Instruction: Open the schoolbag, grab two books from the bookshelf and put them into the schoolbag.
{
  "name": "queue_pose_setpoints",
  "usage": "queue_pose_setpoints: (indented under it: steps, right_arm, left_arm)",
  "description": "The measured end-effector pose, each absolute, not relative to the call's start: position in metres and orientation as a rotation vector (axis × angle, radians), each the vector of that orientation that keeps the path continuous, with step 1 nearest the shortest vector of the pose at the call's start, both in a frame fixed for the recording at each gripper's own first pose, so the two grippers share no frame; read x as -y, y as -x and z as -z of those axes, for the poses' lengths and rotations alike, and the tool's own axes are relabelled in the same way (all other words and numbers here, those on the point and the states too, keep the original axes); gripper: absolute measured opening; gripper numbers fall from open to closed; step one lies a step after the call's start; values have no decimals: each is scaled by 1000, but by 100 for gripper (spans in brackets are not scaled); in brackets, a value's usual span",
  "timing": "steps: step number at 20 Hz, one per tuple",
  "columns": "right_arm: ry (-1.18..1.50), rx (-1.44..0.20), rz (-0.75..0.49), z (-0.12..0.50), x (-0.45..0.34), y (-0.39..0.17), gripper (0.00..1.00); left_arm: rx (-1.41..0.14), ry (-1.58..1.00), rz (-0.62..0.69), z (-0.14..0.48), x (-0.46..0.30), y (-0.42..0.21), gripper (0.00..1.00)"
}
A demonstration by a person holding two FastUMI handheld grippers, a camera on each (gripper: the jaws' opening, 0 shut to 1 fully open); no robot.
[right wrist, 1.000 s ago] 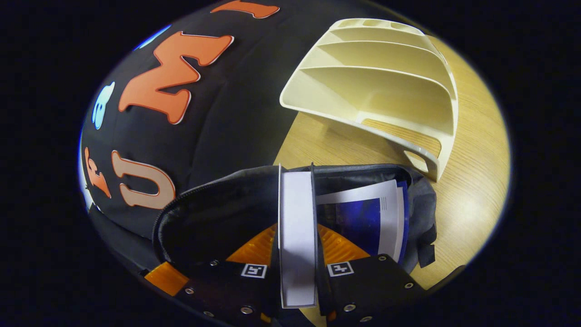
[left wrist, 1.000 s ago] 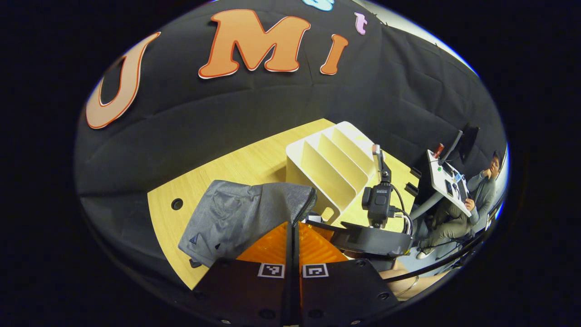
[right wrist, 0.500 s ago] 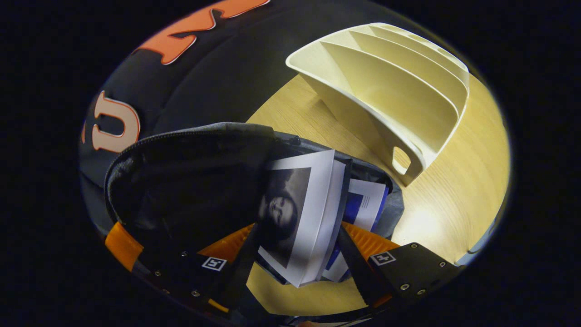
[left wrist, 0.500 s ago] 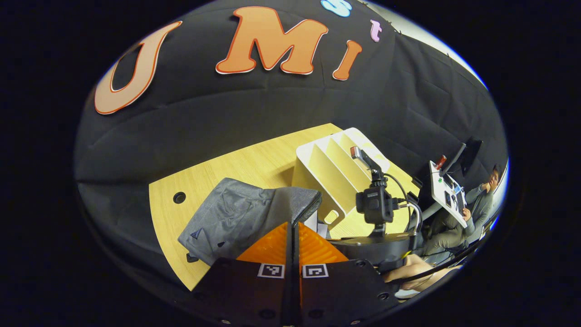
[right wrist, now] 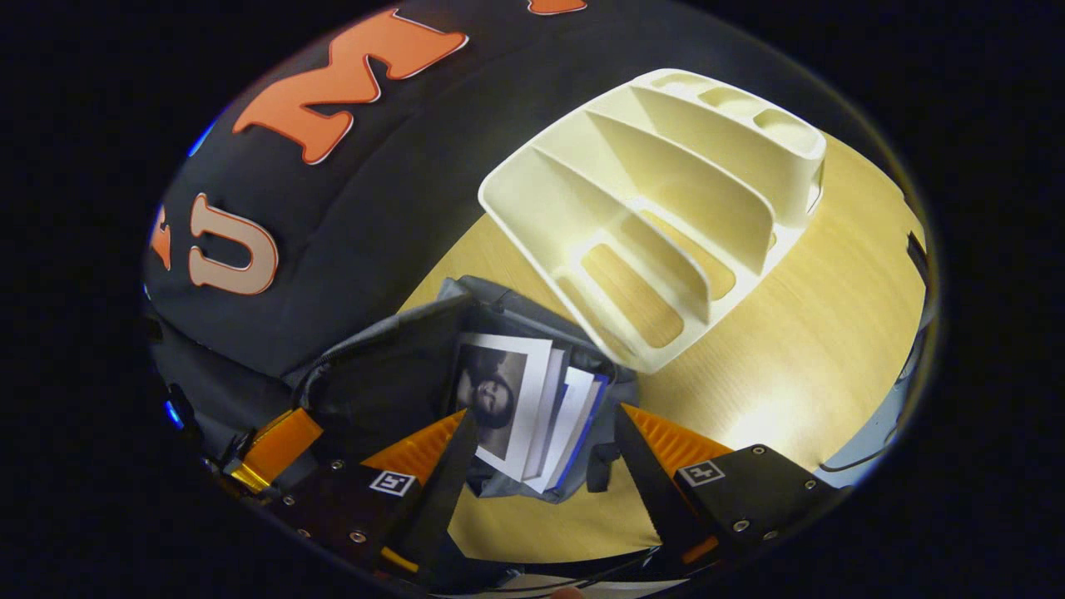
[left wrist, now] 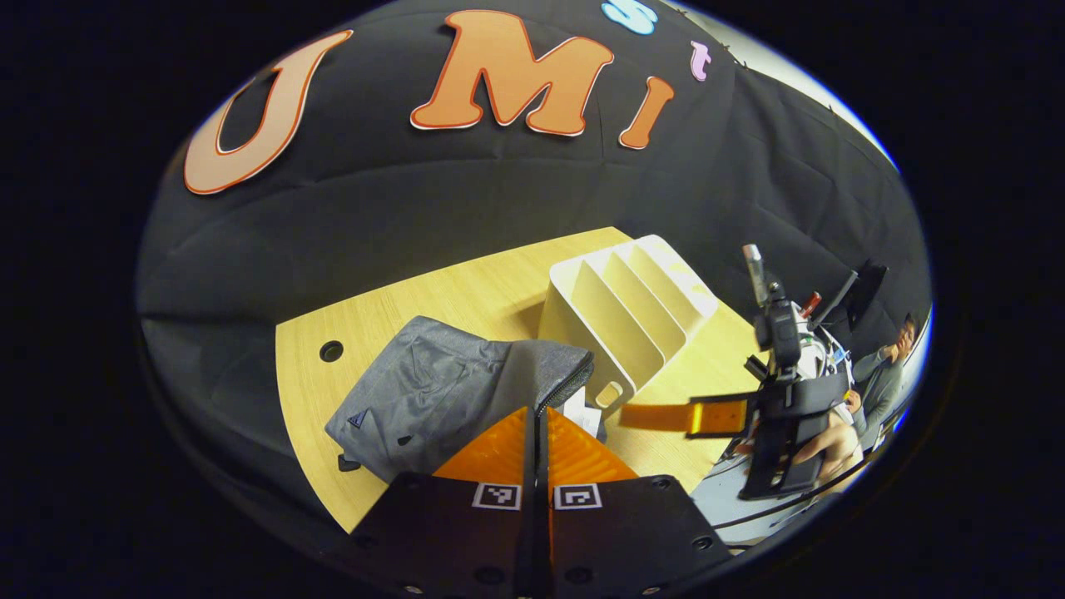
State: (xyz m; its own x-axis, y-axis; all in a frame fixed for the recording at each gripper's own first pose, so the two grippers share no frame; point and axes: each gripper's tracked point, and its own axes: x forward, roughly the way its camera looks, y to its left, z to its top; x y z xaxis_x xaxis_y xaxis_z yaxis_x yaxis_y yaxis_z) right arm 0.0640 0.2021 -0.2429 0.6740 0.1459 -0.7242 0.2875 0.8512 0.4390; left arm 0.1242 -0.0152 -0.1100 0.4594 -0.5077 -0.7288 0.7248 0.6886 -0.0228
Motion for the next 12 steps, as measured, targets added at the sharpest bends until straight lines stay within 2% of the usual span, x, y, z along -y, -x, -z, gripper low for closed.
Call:
queue_pose_setpoints:
  steps: [4, 7, 11, 12]
  right_arm:
    - [-502, -830, 121, 234, -148, -44, 98]
    - [-449, -850, 104, 232, -120, -34, 98]
    - [-390, -902, 43, 228, -91, -25, 99]
    - [-370, -913, 35, 228, -83, -24, 98]
  left_arm:
    - [-786, -381, 751, 121, 22, -110, 0]
    - [-798, -379, 697, 130, 26, -101, 0]
    - [-828, -305, 602, 146, 29, -82, 5]
    - [-832, -275, 590, 146, 32, -74, 10]
